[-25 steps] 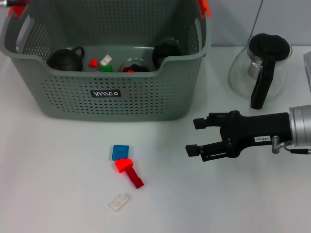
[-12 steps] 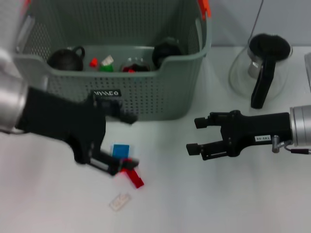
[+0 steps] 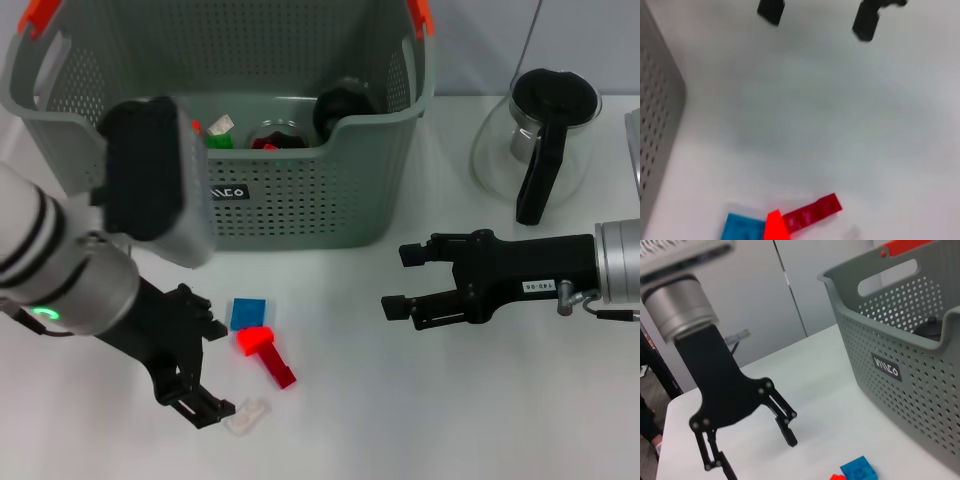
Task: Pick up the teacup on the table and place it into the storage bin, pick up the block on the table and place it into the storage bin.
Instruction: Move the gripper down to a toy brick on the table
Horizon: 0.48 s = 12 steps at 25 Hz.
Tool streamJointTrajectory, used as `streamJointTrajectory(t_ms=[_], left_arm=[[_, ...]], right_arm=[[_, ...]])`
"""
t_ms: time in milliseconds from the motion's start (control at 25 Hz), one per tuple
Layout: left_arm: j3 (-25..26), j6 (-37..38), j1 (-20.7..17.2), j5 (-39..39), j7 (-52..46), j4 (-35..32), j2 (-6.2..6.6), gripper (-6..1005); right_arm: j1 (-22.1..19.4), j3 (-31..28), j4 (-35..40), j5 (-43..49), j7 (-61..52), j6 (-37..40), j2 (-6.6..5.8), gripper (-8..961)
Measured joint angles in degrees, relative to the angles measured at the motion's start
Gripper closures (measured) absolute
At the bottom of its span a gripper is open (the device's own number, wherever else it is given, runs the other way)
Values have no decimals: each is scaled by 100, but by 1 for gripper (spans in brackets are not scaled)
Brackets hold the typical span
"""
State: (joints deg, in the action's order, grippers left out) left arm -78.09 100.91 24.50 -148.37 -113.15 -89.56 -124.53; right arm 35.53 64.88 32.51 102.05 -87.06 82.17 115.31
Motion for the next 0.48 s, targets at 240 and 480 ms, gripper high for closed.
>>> streamJointTrajectory(t_ms=[240, 480], left_arm=[[-814, -211, 65, -320, -858, 44, -11, 145], [-1616, -367, 197, -623, -1798, 169, -25, 152]], right_arm=[[-3, -2, 5, 0, 2, -51, -10, 29], [5, -2, 16, 0, 38, -58, -23, 29]])
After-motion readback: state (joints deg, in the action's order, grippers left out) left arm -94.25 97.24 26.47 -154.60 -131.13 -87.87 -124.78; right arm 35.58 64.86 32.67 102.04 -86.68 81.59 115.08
